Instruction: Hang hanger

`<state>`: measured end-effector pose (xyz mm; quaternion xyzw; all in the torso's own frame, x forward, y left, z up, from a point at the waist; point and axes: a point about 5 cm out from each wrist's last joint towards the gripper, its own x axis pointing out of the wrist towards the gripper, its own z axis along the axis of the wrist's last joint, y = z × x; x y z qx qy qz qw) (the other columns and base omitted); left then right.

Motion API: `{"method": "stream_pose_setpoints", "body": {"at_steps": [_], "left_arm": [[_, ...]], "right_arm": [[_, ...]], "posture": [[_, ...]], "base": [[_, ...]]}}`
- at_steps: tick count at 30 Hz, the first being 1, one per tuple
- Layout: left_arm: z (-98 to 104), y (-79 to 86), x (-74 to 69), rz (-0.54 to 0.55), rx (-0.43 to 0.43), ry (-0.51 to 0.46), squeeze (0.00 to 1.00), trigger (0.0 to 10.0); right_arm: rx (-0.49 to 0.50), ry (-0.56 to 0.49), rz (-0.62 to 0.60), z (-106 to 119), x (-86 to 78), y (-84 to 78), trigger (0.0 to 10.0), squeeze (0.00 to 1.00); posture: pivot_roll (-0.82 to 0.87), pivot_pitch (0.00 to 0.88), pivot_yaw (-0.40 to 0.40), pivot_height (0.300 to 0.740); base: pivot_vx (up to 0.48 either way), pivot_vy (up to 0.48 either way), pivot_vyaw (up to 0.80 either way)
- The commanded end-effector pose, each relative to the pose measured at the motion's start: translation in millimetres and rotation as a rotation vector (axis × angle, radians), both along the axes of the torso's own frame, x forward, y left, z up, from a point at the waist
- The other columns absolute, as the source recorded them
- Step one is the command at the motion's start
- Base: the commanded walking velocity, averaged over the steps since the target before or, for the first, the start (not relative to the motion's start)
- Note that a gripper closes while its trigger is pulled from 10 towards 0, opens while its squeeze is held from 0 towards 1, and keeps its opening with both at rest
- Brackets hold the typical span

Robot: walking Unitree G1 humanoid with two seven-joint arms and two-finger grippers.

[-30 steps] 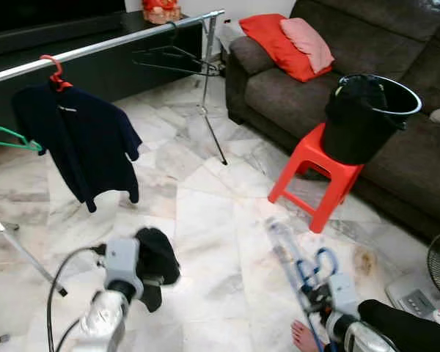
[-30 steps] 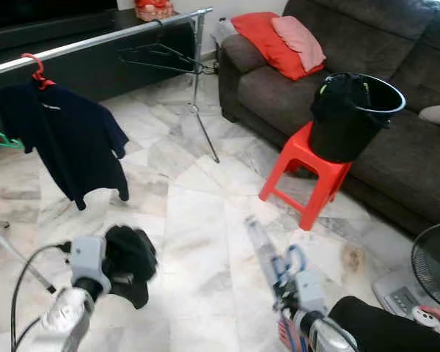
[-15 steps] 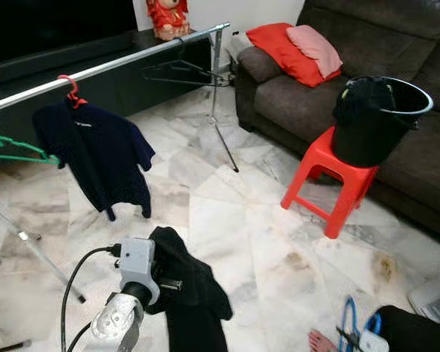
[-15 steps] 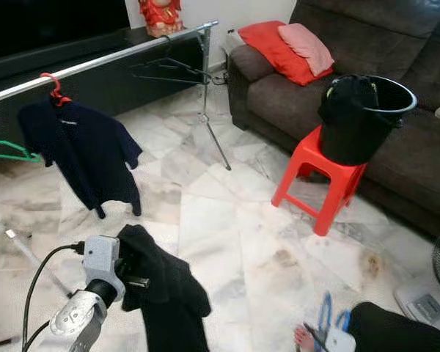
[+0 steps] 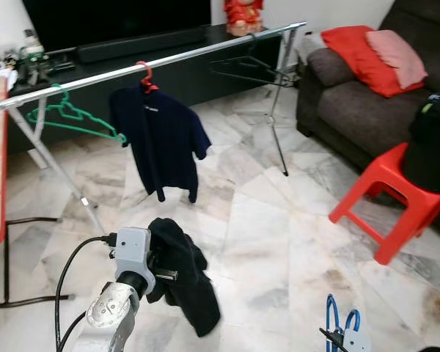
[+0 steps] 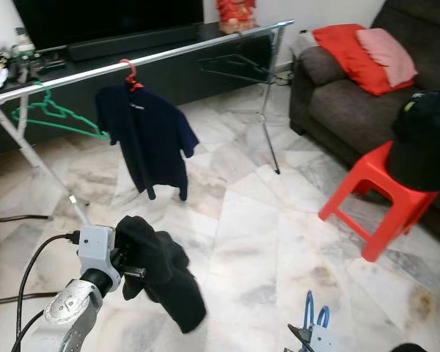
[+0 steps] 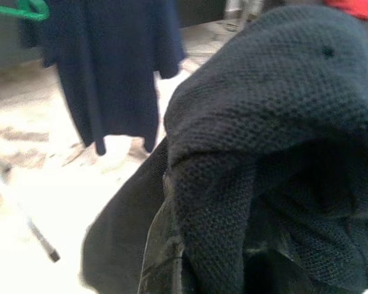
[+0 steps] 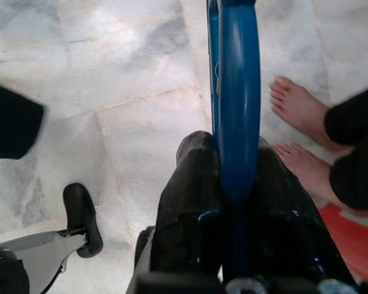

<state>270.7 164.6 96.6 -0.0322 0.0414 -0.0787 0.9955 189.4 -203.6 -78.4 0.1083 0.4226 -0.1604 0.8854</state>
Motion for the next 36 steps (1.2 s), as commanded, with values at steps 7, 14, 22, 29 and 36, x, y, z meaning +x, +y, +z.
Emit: {"method": "stream_pose_setpoints", "body": {"at_steps": [7,14,22,29,36], "left_arm": [[5,7.4,0.8,0.036,-0.023,-0.022,0.0,10.0],[19,-0.9,12.8,0.084,0.001,-0.085,0.0,10.0],[17,-8.1,9.5,0.087,-0.01,-0.079,0.0,10.0],[19,-7.0,10.6,0.115,-0.029,-0.098,0.0,10.0],[21,-13.1,12.9,0.063,-0.004,-0.102,0.0,10.0]], "right_arm": [[0.021,-0.004,0.021,0,2.0,6.6,10.0,0.0],[0.004,0.004,0.045,0,0.1,-1.0,10.0,0.0],[-0.006,0.011,0.054,-1,-4.0,-6.2,10.0,0.0],[-0.013,0.016,0.05,-1,-5.3,-11.1,10.0,0.0],[0.01,-0.047,-0.047,7,6.9,-19.0,10.0,0.0]], "posture": [[0.04,0.111,-0.025,0.74],[0.05,0.155,-0.024,0.74],[0.04,0.171,-0.036,0.74],[0.04,0.163,-0.054,0.74],[0.03,0.148,-0.041,0.74]], "base": [[0.0,0.0,0.8],[0.0,0.0,0.8],[0.0,0.0,0.8],[0.0,0.0,0.8],[0.0,0.103,0.34]]}}
